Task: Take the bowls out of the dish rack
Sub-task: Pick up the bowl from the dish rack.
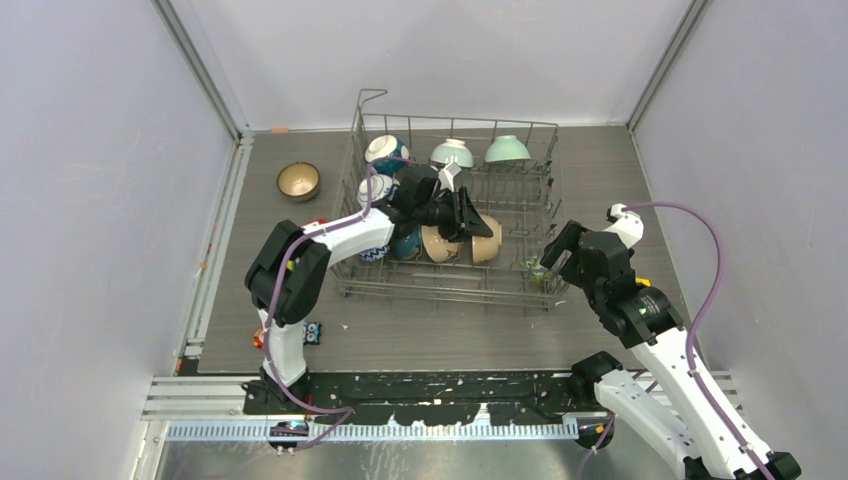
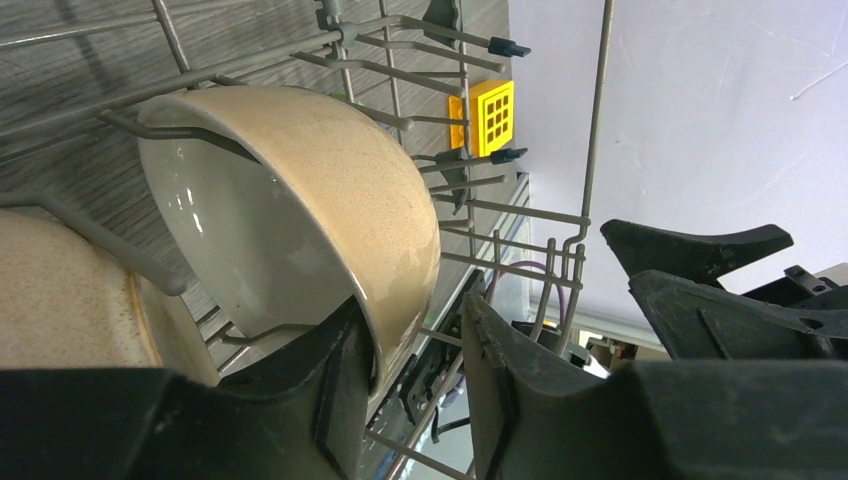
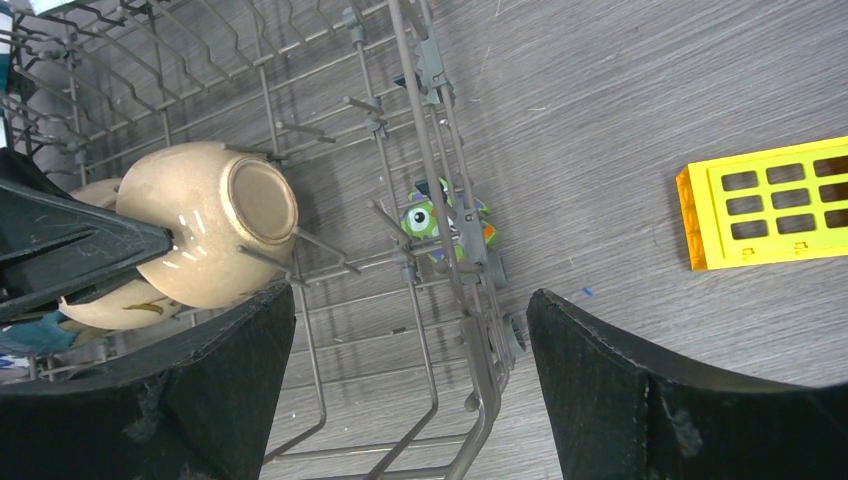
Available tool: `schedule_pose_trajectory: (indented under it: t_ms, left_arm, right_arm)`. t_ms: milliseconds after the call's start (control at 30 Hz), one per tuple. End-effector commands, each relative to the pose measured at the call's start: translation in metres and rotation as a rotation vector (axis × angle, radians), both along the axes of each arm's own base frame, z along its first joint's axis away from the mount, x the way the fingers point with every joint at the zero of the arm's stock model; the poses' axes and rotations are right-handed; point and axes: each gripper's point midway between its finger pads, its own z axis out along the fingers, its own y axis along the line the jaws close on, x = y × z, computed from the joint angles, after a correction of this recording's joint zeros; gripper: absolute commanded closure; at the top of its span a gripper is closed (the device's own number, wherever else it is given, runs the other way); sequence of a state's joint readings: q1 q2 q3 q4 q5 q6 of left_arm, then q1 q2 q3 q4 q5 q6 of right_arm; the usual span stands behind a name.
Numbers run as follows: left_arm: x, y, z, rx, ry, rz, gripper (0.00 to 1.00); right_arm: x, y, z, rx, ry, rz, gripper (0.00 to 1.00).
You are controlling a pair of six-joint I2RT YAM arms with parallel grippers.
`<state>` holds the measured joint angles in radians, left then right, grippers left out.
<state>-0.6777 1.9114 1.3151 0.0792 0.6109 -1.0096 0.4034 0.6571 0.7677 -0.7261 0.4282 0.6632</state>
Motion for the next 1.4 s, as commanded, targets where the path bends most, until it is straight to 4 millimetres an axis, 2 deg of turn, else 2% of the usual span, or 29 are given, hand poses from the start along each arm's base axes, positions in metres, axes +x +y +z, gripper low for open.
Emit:
schedule_pose_trajectory:
  t_ms: [0,300,500,533,900,1367]
  left_arm:
    - [0.001,-0.007,0.018,-0.083,-0.041,-0.028,0.64]
    - [0.003,-0.007,0.016,-0.102,-0.037,-0.023,0.77]
    - [0.005,-0.007,0.027,-0.147,-0.053,-0.028,0.99]
    - [0.004,-0.008,0.03,-0.158,-0.057,-0.031,1.0]
    - [0.002,-0.008,0.067,-0.251,-0.115,-0.05,1.0]
    - [-0.002,0.001,0.103,-0.328,-0.152,-0.048,1.0]
  right_arm:
    - [0.004,0.001,0.008,0.016,-0.044,0.0,0.1]
    - [0.005,0.001,0.006,0.012,-0.042,-0.001,0.1]
    - [0.005,-0.001,0.005,0.003,-0.039,-0.01,0.1]
    - [0.005,-0.002,0.004,0.001,-0.039,-0.013,0.1]
    - [0.002,-0.021,-0.005,-0.065,0.002,-0.102,0.12]
    - [0.002,-0.022,-0.014,-0.061,0.023,-0.12,0.17]
